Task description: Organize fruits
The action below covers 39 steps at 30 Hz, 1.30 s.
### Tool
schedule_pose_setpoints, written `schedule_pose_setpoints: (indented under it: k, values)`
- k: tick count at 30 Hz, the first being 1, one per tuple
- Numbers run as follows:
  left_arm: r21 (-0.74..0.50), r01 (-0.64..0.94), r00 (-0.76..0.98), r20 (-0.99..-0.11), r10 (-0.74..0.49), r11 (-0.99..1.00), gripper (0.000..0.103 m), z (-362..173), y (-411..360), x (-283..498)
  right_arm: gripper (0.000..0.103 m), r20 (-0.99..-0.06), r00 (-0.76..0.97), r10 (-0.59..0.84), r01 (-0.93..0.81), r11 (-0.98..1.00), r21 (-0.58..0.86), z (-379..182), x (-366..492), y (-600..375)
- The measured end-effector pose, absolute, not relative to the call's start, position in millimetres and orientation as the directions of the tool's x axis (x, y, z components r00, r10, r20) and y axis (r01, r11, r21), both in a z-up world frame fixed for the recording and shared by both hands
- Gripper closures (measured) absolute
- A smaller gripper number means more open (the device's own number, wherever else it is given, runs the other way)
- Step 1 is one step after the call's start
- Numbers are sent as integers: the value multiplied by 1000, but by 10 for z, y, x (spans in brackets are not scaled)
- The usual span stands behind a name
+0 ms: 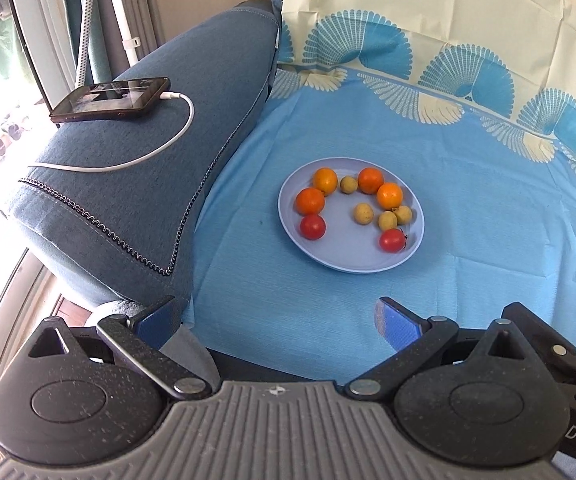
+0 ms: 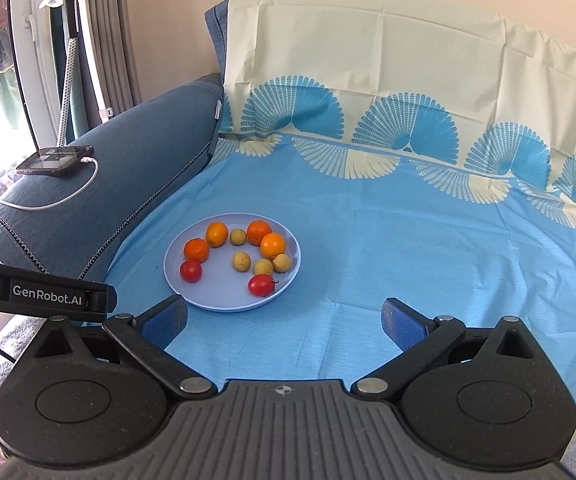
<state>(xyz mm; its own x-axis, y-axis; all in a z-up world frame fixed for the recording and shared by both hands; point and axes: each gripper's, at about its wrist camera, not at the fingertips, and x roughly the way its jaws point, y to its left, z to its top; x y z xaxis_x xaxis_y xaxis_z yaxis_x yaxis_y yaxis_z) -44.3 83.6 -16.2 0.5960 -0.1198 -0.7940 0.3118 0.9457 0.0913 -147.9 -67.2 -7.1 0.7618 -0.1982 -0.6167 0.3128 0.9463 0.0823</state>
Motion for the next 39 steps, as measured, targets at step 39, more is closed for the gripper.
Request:
schedule_pose_setpoints:
  k: [39]
  values:
    - [125,284,592,-803,-71,951,0,-255,831,-364,1,-636,745,-202,316,946,69,-149,-1414,-667]
